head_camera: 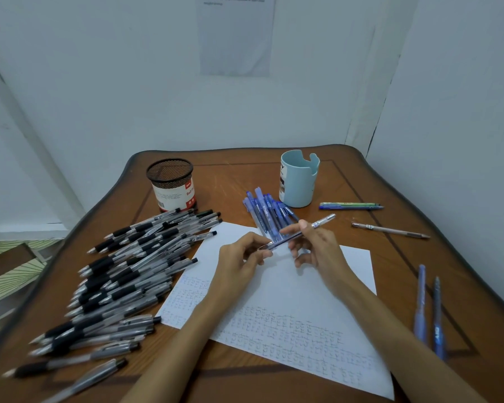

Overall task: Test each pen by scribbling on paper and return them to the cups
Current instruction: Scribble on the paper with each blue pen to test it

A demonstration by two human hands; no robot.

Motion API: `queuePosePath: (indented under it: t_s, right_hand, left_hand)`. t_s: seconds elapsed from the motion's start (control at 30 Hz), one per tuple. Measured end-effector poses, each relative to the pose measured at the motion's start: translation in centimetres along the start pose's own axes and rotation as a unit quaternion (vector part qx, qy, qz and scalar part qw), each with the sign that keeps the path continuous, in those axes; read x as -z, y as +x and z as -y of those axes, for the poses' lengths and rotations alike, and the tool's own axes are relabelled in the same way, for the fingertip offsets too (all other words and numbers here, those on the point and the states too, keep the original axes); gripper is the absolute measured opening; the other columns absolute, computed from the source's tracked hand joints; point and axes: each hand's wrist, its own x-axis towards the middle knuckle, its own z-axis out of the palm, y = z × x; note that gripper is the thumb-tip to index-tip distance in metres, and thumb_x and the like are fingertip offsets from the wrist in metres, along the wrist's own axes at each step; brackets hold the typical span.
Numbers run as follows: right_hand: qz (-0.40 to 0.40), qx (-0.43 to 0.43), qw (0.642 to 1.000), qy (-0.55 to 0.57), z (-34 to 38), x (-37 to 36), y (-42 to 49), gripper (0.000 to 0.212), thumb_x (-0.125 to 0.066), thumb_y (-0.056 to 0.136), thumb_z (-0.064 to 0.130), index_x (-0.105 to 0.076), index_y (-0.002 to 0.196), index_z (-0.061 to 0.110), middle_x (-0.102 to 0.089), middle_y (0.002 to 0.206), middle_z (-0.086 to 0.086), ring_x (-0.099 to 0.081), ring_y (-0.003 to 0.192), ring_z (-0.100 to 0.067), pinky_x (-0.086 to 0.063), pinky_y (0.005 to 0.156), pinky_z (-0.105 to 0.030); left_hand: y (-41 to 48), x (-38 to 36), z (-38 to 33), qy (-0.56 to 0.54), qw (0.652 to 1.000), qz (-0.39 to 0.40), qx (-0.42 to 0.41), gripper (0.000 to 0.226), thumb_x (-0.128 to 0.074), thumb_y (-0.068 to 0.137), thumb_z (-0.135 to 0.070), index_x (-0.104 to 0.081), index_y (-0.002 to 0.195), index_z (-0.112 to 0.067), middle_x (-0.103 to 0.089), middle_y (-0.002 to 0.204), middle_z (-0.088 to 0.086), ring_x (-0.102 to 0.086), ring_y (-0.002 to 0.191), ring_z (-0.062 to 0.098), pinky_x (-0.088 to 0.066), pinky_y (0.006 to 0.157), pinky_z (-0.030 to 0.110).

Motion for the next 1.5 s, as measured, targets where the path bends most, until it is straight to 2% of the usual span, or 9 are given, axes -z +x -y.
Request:
queuePosePath:
  t_s: [0.33,0.53,0.7,0.9,1.03,1.17,1.27,1.37,1.5]
  right_hand:
    - [0.049,-0.005,0.998,0.038,0.1,-0.6,-0.3,0.028,-0.04,0.098,0.022,-0.065,0.093,0.011,-0.061,0.062,-0.001,-0.056,0.054,-0.01,-0.05,0.048,-0.023]
    - [-0.079,0.099,0.992,0.015,0.8,0.5,0.2,0.006,-0.06,0.088,0.007,-0.06,0.085,0.012,-0.066,0.062,0.003,-0.062,0.056,-0.008,-0.052,0.049,-0.02]
    - [-0.157,0.154,0.975,-0.01,0.3,1.5,0.8,0.004,-0.066,0.085,0.01,-0.065,0.082,0.013,-0.07,0.069,0.0,-0.067,0.063,-0.013,-0.057,0.059,-0.024]
    - [-0.098,0.258,0.859,-0.432,-2.0,1.7,1.0,0.033,-0.079,0.073,0.03,-0.07,0.102,0.015,-0.071,0.092,-0.002,-0.062,0.078,-0.012,-0.053,0.066,-0.024]
    - [-0.15,0.231,0.813,-0.512,-0.7,2.8,1.2,0.044,-0.069,0.079,0.049,-0.065,0.115,0.024,-0.065,0.107,0.0,-0.056,0.099,-0.02,-0.046,0.069,-0.03]
    - [-0.274,0.087,0.737,-0.612,1.1,7.9,1.4,0.05,-0.057,0.092,0.013,-0.044,0.139,0.017,-0.049,0.137,-0.011,-0.04,0.125,-0.029,-0.043,0.093,-0.039]
    - [-0.23,-0.086,0.717,-0.653,1.2,11.0,1.0,0.065,-0.055,0.091,0.005,-0.026,0.148,0.016,-0.027,0.153,-0.009,-0.021,0.139,-0.032,-0.031,0.108,-0.048]
    - [-0.203,-0.104,0.699,-0.678,0.8,11.6,0.9,0.046,-0.049,0.095,0.01,-0.043,0.14,0.017,-0.042,0.143,-0.01,-0.034,0.13,-0.032,-0.037,0.102,-0.045]
    - [-0.284,-0.018,0.729,-0.623,1.0,11.0,1.3,0.022,-0.062,0.089,0.015,-0.069,0.109,0.012,-0.064,0.104,-0.012,-0.052,0.091,-0.025,-0.044,0.069,-0.031]
  left_hand:
    - [0.5,0.9,0.0,-0.003,1.0,-0.013,-0.025,0.031,-0.062,0.086,0.0,-0.061,0.086,-0.031,-0.068,0.076,-0.017,-0.059,0.064,0.005,-0.047,0.062,0.018]
    - [1.1,2.2,1.1,0.085,0.991,-0.088,-0.062,0.022,-0.057,0.09,-0.006,-0.066,0.099,-0.023,-0.065,0.096,-0.015,-0.057,0.09,0.0,-0.041,0.078,0.01]
    - [1.1,2.4,2.2,0.133,0.976,-0.163,-0.054,0.03,-0.056,0.089,-0.008,-0.059,0.117,-0.021,-0.049,0.111,-0.016,-0.052,0.11,0.016,-0.047,0.09,0.036]
    - [1.1,2.2,2.0,0.136,0.98,-0.146,-0.006,0.028,-0.053,0.09,0.0,-0.062,0.109,-0.019,-0.053,0.111,-0.006,-0.052,0.107,0.013,-0.048,0.082,0.027]
    - [1.1,2.2,1.8,0.136,0.98,-0.145,-0.003,0.027,-0.052,0.09,0.001,-0.063,0.105,-0.018,-0.055,0.108,-0.005,-0.052,0.101,0.008,-0.043,0.076,0.015]
    - [1.3,2.3,1.9,0.124,0.98,-0.154,0.008,0.028,-0.051,0.089,0.002,-0.063,0.102,-0.02,-0.056,0.105,-0.006,-0.053,0.098,0.004,-0.041,0.075,0.011]
    - [1.4,2.5,2.1,0.108,0.98,-0.165,0.01,0.028,-0.051,0.089,0.003,-0.063,0.099,-0.021,-0.058,0.103,-0.008,-0.053,0.096,-0.001,-0.042,0.074,0.009]
    - [1.7,3.1,2.3,0.097,0.979,-0.18,0.013,0.028,-0.05,0.089,0.005,-0.064,0.095,-0.018,-0.061,0.101,-0.005,-0.054,0.094,-0.002,-0.041,0.072,0.004]
    - [1.9,3.8,2.8,0.072,0.976,-0.202,0.028,0.027,-0.05,0.087,0.008,-0.066,0.092,-0.014,-0.066,0.1,0.001,-0.058,0.094,0.003,-0.042,0.074,0.003]
